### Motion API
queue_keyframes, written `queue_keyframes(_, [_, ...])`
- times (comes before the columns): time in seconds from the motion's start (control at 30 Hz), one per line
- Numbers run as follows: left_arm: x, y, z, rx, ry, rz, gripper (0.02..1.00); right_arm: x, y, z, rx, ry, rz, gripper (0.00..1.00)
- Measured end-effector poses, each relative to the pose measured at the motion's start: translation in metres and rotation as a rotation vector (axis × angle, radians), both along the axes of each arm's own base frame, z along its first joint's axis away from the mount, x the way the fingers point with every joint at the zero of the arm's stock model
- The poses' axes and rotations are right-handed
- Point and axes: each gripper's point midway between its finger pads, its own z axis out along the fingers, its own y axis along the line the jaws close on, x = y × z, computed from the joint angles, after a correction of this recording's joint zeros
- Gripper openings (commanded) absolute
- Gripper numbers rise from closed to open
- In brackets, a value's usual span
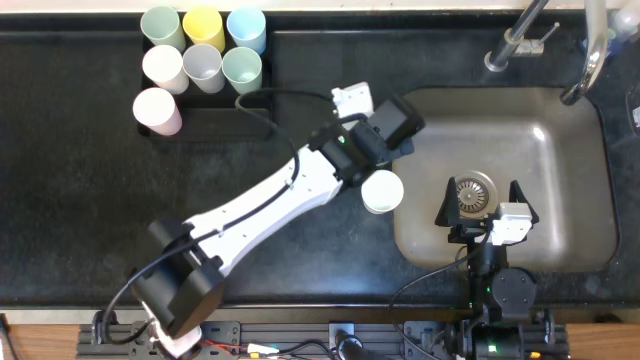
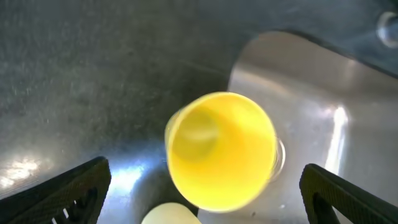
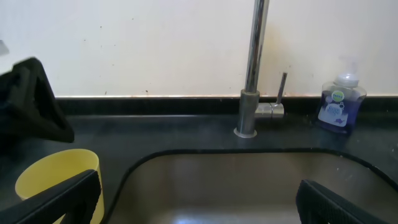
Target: Store Cups
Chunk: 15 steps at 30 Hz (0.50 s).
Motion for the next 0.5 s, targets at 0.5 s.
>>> queue_keyframes(0.5, [0.008, 0.027, -0.030, -0.094, 0.220, 0.103, 0.998, 0.000, 0.000, 0.000, 0.000, 0.000, 0.000, 0.998])
